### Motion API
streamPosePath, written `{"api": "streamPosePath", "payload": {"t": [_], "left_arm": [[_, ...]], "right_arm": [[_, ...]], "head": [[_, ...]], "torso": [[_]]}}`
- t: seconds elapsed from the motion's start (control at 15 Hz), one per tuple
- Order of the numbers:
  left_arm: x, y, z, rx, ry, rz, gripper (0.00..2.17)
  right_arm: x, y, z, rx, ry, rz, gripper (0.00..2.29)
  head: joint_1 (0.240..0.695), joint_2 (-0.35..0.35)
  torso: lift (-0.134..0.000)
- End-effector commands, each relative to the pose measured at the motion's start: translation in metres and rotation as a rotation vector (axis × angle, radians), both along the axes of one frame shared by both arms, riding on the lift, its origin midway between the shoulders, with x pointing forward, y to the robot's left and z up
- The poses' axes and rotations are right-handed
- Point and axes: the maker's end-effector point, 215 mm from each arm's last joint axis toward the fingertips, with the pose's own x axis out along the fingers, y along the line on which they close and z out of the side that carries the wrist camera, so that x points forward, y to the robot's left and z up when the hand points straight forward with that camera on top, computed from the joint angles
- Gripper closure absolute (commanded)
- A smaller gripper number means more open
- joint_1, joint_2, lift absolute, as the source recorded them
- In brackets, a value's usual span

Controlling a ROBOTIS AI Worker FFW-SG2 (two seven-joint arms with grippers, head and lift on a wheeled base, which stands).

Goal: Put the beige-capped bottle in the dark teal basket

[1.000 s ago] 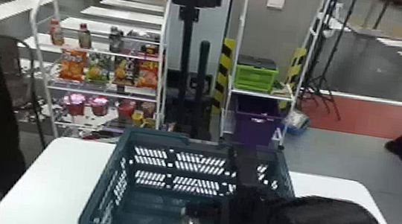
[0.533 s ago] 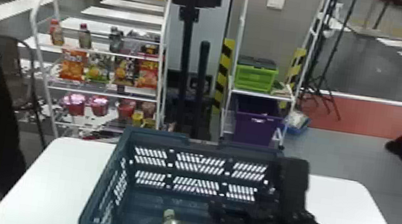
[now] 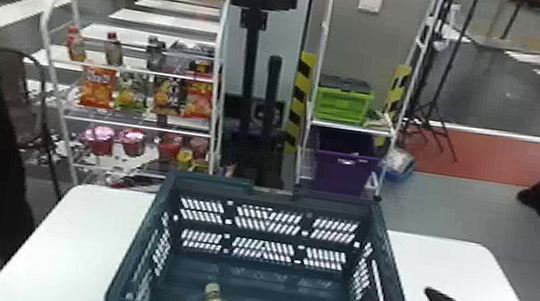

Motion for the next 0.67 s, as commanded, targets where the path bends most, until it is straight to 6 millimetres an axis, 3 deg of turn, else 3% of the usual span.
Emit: {"api": "streamPosePath", "payload": {"t": [0.0, 0.4, 0.6], "left_arm": [[0.002, -0.001, -0.001, -0.001, 0.007, 0.002, 0.15], [0.008, -0.003, -0.002, -0.001, 0.019, 0.000, 0.15], [0.009, -0.005, -0.001, -0.002, 0.021, -0.004, 0.15]], "right_arm": [[-0.025, -0.019, 0.002, 0.014, -0.073, -0.029, 0.04], [-0.076, -0.049, -0.033, 0.000, -0.095, -0.070, 0.04], [-0.098, -0.060, -0.038, -0.004, -0.112, -0.097, 0.04]], "head": [[0.499, 0.000], [0.499, 0.000], [0.499, 0.000]], "torso": [[0.000], [0.000], [0.000]]}}
